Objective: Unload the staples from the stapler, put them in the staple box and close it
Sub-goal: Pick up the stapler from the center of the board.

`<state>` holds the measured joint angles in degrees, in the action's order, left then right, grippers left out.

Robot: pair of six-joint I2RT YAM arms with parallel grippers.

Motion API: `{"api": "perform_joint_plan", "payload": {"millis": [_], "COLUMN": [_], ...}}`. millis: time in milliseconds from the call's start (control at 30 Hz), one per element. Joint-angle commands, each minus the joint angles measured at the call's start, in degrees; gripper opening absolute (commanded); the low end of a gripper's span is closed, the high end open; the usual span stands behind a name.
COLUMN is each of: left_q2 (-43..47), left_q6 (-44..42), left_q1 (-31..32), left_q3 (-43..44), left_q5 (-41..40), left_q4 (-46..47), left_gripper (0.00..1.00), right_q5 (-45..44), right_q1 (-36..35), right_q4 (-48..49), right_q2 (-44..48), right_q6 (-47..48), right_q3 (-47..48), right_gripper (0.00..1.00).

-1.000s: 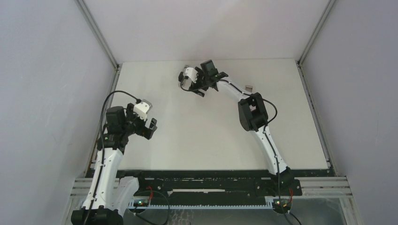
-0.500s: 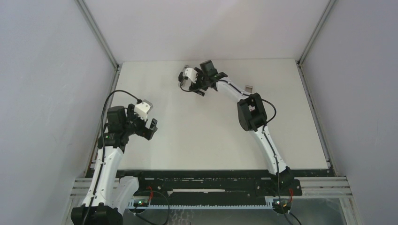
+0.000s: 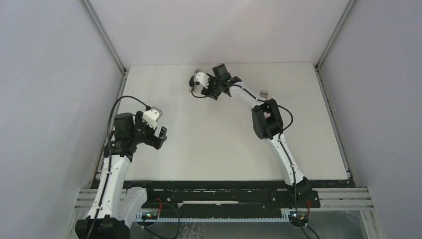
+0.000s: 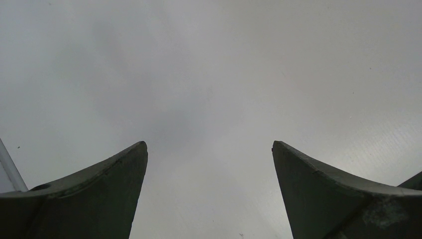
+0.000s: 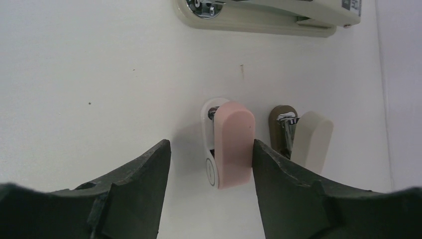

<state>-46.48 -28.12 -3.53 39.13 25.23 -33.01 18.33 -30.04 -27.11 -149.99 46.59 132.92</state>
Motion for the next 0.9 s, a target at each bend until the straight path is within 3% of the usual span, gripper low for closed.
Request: {"api": "perform_joint_plan", "payload": {"millis": [0, 533, 867], "left_q2": [-0.1, -0.4, -0.4], "left_q6": [-1.1, -1.2, -1.2], "left_q1": [-0.3, -0.3, -0.3], "left_q3": [1.2, 1.2, 1.0], "left_q5": [0.6, 0.7, 0.8], "left_q4": [0.2, 0.1, 0.3], "left_gripper": [1.0, 1.0, 1.0], "right_q5": [0.2, 1.9, 2.1], "right_q1": [-0.1, 0.3, -0.2], "right_q4": [2.1, 5.4, 4.7], "right_q2": [0.3, 3.7, 6.9], "right_q6": [-0.3, -4.7, -6.6], "right_q3": [2.0, -1.0, -2.5], "right_gripper": [0.56, 0.33, 0.12]}}
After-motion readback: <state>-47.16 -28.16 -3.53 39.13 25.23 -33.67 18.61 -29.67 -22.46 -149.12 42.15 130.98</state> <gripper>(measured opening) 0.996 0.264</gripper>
